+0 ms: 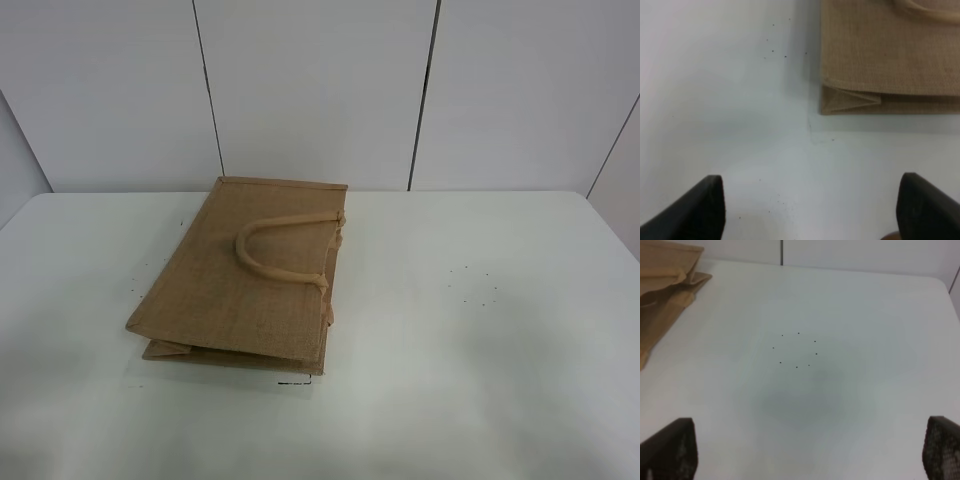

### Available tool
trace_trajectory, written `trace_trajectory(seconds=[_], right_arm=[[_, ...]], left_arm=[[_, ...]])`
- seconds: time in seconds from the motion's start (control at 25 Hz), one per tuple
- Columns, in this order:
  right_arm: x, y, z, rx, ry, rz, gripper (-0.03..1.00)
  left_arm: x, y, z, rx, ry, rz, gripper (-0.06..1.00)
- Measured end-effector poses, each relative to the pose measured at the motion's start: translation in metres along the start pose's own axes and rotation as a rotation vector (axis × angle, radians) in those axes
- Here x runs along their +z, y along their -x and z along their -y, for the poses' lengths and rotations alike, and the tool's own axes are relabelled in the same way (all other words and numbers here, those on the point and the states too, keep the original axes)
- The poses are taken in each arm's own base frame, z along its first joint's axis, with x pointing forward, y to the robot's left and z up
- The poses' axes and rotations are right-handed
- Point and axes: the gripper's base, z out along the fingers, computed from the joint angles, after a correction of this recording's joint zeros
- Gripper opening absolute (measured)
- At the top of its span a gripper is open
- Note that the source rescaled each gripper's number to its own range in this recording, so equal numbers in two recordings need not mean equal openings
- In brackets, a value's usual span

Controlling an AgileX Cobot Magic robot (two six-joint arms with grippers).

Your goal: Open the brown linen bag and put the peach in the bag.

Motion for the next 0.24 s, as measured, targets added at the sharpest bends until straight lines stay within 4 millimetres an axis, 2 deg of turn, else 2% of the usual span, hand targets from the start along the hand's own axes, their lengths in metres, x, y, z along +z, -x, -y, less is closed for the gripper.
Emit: trace_trajectory(seconds=[0.24], right_arm=[[0.0, 0.0, 0.0, 0.0, 0.0, 0.0, 1.0]], left_arm=[[0.0, 0.0, 0.0, 0.0, 0.0, 0.0, 1.0]])
